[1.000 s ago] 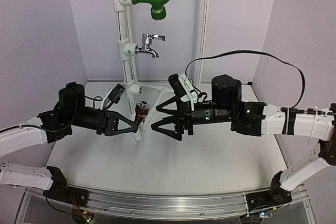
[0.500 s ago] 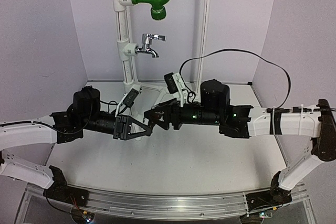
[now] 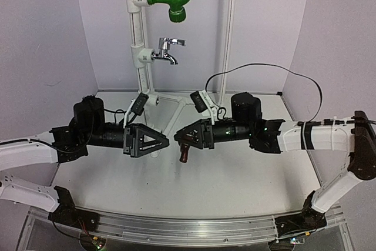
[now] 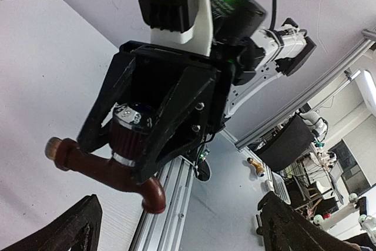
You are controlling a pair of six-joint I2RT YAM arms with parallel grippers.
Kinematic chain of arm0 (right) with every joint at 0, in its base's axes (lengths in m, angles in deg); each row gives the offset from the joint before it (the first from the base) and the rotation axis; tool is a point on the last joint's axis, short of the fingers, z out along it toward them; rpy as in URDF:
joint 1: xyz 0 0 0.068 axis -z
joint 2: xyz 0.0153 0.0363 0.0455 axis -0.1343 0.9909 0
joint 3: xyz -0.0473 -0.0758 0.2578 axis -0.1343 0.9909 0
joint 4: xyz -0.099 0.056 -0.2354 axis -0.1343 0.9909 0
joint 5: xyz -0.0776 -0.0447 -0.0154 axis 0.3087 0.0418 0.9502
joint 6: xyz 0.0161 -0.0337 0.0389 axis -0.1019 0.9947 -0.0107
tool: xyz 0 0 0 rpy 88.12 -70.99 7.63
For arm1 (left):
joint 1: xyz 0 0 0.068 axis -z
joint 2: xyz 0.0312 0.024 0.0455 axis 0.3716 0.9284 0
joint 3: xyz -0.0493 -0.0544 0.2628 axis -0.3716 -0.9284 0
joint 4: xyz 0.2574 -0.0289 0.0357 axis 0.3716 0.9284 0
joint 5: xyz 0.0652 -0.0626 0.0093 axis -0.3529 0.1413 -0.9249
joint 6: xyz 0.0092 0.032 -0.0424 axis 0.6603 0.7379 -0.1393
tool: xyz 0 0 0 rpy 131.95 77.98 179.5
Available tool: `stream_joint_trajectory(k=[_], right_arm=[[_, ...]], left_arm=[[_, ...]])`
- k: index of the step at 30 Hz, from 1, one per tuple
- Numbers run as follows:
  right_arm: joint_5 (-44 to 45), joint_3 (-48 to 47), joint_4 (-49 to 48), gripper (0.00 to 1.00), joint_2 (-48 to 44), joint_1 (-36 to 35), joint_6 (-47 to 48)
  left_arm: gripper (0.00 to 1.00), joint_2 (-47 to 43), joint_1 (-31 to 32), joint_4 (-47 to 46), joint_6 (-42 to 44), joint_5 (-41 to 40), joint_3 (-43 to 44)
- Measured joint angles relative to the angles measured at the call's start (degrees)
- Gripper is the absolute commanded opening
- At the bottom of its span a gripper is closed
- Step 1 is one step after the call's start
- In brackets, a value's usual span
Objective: Install the water faucets
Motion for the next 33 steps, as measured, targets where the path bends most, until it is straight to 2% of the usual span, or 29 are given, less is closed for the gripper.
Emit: stream_joint_trajectory(k=[3, 6, 12, 18, 22, 26, 29, 33], right_arm=[[-15.07, -0.20, -1.55, 0.00, 0.00, 3.56, -0.24], [-27.60, -1.76, -3.49, 0.00, 0.00, 4.08, -1.00], [-41.55, -6.37, -6.26, 0.00, 0.00, 1.64, -2.20], [-45.20, -9.33, -7.15, 0.00, 0.18, -0.62, -2.14], [-45.98, -10.48, -7.28, 0.00, 1.07, -0.88, -1.96], [-46.21, -10.90, -7.23, 0.00, 2.25, -0.85, -1.78], [-46.55, -11.36, -7.25, 0.00, 2.93, -0.87, -1.72], [-46.58, -11.57, -7.26, 0.00, 3.06, -0.92, -1.46]], left_arm=[[0.98, -3.64, 0.00, -0.91, 0.01, -1.35, -1.25], [0.98, -4.93, 0.00, -2.19, -0.04, -2.12, -2.20], [0.98, -1.75, 0.00, -5.87, -0.15, -0.10, -2.55], [0.91, 4.92, 0.09, -16.43, -2.48, 11.93, -2.40], [0.85, 6.50, 0.46, -19.41, -3.45, 17.98, -2.31], [0.69, 6.56, 1.27, -21.50, -3.68, 21.82, -1.46], [0.61, 6.90, 1.85, -22.48, -3.88, 23.10, -0.87], [0.44, 8.56, 1.99, -23.02, -4.44, 24.07, -0.37]])
